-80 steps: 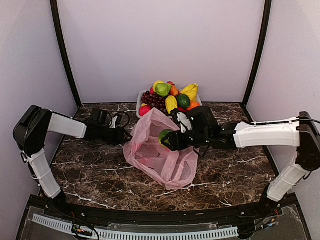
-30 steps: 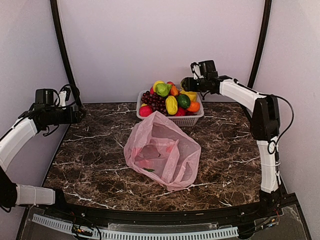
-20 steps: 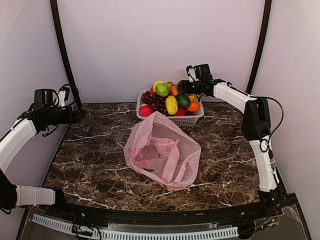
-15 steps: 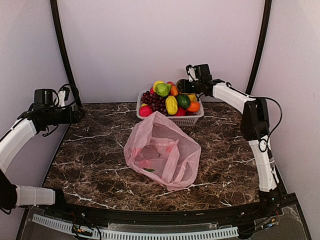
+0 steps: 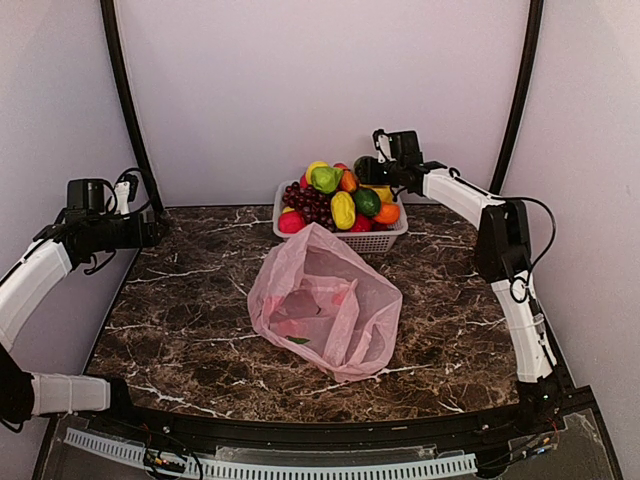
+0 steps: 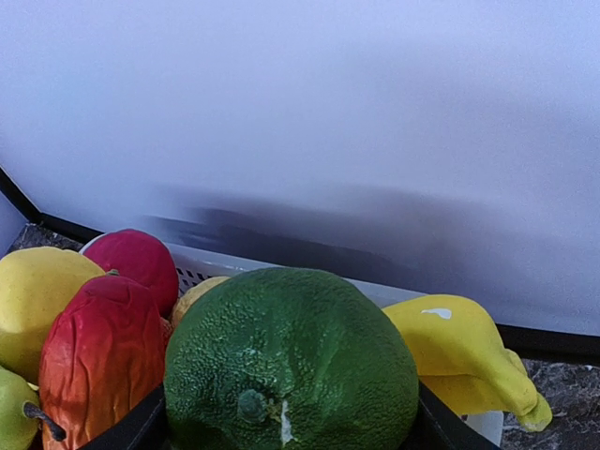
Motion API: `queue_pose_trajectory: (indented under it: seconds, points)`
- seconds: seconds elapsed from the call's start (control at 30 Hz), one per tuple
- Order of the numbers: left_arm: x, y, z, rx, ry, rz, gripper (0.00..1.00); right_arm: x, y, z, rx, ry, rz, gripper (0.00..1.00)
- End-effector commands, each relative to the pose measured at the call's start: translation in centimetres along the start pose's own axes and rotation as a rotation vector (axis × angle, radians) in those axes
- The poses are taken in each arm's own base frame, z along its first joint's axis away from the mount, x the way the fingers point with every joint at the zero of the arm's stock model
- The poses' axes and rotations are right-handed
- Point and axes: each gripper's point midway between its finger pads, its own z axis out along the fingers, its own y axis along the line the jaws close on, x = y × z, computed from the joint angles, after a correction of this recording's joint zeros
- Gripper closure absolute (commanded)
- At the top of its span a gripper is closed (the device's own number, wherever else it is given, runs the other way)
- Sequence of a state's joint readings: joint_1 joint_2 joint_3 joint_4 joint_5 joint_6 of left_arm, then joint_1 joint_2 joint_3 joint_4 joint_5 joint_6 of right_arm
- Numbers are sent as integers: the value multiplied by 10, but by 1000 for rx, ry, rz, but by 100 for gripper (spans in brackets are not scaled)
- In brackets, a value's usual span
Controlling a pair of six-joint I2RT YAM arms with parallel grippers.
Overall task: Untie the knot of the plastic bag and take out the fruit
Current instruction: Place the fake fruit in the bin.
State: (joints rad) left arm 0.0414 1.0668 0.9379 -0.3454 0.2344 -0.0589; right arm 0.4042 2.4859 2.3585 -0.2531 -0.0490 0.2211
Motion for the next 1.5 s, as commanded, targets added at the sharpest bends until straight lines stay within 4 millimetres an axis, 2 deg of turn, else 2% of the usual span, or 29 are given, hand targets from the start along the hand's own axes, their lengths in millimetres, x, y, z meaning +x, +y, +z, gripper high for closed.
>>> queue_pose_trajectory:
  seconds: [0.0,0.2,0.43,0.6,0.83,1.0,1.17,1.33,1.47]
  points:
    - [2,0,-3,1,-10,0,12,-16,-4,3,-6,-58,0,28]
    - [2,-1,-3,8,-10,-3,12,-19,-6,2,-17,-63,-3,18]
    - [1,-2,-3,12,-14,-3,12,-26,2,-4,-51,-73,-13,2]
    - [1,-3,-4,16,-18,-5,12,-27,2,-8,-49,-69,-21,1]
    - [0,-4,-5,23,-21,-6,12,-42,2,-27,-27,-88,-39,1]
    - [0,-5,-6,29,-23,-10,12,-59,5,-51,-13,-111,-44,1]
    - [2,-5,-5,28,-12,-33,12,-62,6,-79,30,-115,-54,1]
    - [0,-4,-3,26,-9,-83,11,-55,10,-116,31,-91,-51,1]
    - [0,-4,3,37,-22,-134,11,-31,7,-139,41,-30,-60,1]
